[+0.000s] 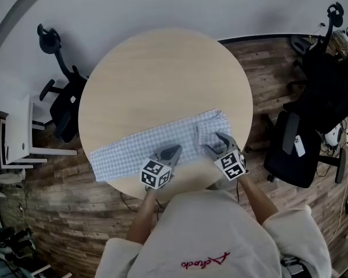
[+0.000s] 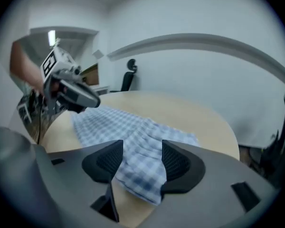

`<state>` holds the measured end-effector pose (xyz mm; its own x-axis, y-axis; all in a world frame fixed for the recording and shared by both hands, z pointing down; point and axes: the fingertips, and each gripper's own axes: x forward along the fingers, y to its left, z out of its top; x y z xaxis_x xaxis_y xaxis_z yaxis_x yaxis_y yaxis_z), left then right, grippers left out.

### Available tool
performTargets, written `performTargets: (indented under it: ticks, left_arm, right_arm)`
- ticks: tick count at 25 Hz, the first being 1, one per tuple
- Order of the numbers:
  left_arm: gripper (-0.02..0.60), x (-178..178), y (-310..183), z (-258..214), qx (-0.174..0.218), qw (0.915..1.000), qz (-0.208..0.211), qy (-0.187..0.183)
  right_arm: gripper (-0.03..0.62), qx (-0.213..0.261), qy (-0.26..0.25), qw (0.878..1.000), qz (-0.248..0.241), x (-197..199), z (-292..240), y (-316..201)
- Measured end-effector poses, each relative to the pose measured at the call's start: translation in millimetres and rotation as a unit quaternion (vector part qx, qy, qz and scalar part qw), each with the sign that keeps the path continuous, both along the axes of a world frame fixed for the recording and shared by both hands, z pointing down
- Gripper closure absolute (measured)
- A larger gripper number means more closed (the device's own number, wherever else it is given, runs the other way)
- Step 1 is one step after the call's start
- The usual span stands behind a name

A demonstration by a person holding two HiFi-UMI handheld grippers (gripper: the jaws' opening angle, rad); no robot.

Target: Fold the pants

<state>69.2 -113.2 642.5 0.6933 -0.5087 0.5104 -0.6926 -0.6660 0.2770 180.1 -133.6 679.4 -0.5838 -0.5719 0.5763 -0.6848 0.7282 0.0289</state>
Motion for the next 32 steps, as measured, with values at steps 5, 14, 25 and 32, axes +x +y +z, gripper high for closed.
performTargets:
  ticks: [5, 14, 25, 32]
  left_arm:
    - [0.548, 28, -7, 0, 0.003, 0.9997, 0.023, 0.004]
    - [0.548, 43, -7, 2, 0.004, 0.9997, 0.026, 0.003]
    - [0.548, 31, -12, 3, 0.005, 1.0000, -0.002, 0.003]
    - [0.548, 39, -17, 0, 0.010, 0.9999, 0.010, -0.003]
  right_arm:
    - [0.347, -0.091, -0.158, 0.966, 0.186, 74, 7, -28]
    - [0.358, -0.214, -0.145, 0.943, 0.210, 102, 47, -50]
    - [0.516, -0.229, -0.099, 0.951, 0.186, 96, 58, -56]
    - [0.542, -0.211, -0.147, 0.945, 0.205, 112, 48, -67]
